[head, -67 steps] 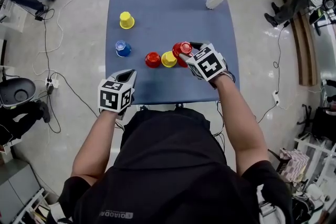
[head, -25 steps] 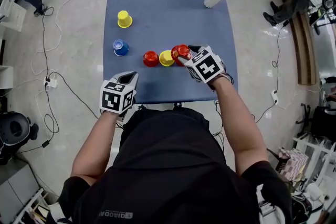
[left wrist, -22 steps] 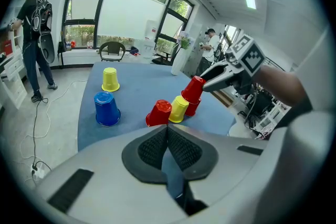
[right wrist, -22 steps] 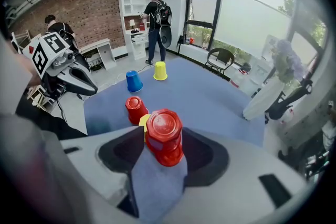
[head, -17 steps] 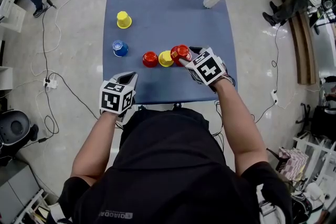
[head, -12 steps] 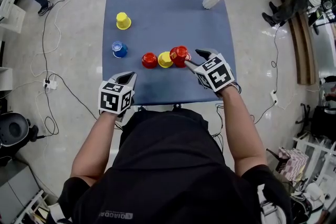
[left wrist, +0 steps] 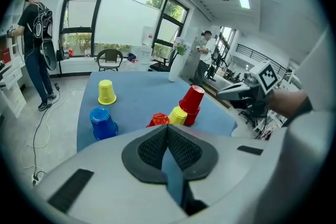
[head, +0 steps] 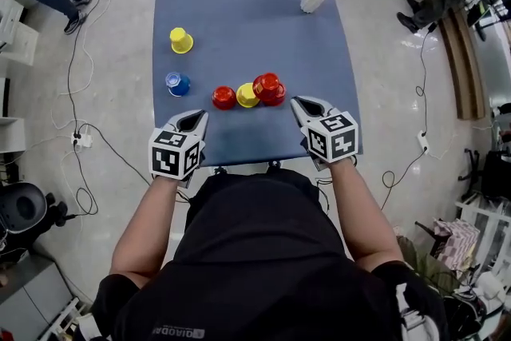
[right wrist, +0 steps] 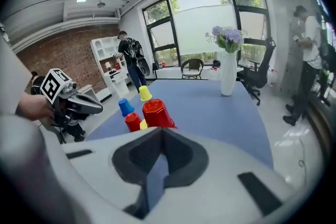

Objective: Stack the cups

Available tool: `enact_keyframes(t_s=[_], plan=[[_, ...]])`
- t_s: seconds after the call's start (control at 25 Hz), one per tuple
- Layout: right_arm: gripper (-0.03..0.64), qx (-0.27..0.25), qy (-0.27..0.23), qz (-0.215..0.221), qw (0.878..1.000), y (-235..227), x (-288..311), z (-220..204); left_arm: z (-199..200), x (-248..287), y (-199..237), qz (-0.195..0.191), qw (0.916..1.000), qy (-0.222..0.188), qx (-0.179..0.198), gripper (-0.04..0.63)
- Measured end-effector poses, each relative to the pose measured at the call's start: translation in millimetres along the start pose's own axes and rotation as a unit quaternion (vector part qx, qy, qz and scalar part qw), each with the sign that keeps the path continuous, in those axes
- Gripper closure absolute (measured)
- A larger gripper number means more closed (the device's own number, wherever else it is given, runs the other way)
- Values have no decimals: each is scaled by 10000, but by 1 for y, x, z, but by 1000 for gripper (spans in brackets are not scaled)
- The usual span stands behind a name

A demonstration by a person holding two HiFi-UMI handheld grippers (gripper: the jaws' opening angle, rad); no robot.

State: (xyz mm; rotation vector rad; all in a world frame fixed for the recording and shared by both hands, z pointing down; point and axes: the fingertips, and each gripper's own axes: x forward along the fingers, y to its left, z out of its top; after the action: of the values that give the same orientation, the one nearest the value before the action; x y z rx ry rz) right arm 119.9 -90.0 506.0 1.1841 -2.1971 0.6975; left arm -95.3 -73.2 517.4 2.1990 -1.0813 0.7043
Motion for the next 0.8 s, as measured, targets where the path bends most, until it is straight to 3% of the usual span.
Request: enact_keyframes(t_s=[0.16,0.32,0.6,0.8], plan=[[614,-41,-96,75,9999,4,1,-2,5,1,0,63,9999,-73,80,591],[614,-148,-60,73,9998,6,-1,-7,10,-8,26,456,9986,-235,129,584],[614,-78,-31,101,9999,12,-3,-19,15,-8,95,1294,9909,-233,304,484],[614,-45,-69,78,9999,12,-4,-19,9,16,134,1762,9821,74,664,380]])
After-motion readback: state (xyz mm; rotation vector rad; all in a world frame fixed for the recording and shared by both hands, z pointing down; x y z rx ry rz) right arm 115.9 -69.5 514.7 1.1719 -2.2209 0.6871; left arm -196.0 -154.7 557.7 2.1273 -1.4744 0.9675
